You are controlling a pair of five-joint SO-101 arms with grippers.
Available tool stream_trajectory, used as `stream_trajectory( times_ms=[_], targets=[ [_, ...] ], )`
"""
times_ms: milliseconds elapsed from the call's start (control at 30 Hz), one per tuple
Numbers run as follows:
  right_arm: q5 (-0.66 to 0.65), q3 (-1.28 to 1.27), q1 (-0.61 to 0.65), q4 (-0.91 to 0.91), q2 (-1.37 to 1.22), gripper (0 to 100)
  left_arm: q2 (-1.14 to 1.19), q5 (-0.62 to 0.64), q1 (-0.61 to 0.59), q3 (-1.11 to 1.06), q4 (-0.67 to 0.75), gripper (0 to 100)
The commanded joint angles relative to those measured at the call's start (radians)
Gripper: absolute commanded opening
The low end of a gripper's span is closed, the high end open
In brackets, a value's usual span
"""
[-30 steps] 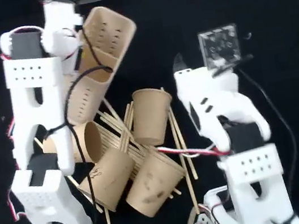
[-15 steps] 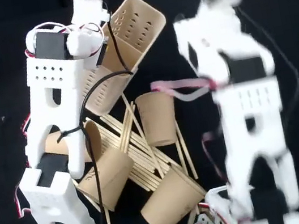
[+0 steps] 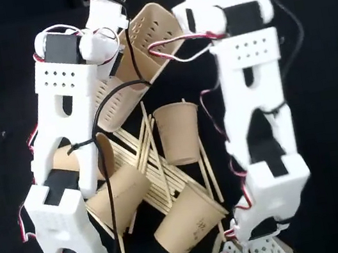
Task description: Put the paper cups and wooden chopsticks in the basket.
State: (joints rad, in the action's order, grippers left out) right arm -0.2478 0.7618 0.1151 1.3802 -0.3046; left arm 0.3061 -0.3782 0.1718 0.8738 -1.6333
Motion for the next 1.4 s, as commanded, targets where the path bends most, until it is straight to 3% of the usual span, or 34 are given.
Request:
stream_trajectory(
  times_ms=[0,533,600,700,967,1100,1200,1300,1367],
  targets=[
    [-0.034,0.059,0.020,0.005,-0.036,22.3,-0.026,-0.005,0.035,0.077,0.029,3],
    [-0.061,0.068,-0.008,-0.063,-0.219,22.1,-0.028,-0.003,0.096,0.077,0.025,3],
    [-0.061,0.068,-0.015,-0.081,-0.239,18.5,-0.028,-0.003,0.096,0.077,0.025,3],
    [-0.058,0.070,-0.048,-0.107,-0.240,1.1,-0.028,-0.003,0.093,0.077,0.025,3],
    [-0.051,0.076,-0.095,-0.075,-0.194,1.0,-0.028,-0.003,0.087,0.081,0.034,3],
    [0.071,0.084,-0.097,-0.023,-0.182,1.0,-0.026,0.000,0.048,0.136,0.031,11],
    [0.123,0.076,-0.098,-0.018,-0.188,1.0,-0.026,0.114,-0.018,0.214,0.026,22],
    [0.158,0.062,-0.098,-0.025,-0.209,1.0,-0.026,0.262,-0.079,0.343,-0.006,23],
    [0.173,0.067,-0.098,-0.025,-0.222,1.0,-0.020,0.258,-0.090,0.404,-0.095,23]
  ],
)
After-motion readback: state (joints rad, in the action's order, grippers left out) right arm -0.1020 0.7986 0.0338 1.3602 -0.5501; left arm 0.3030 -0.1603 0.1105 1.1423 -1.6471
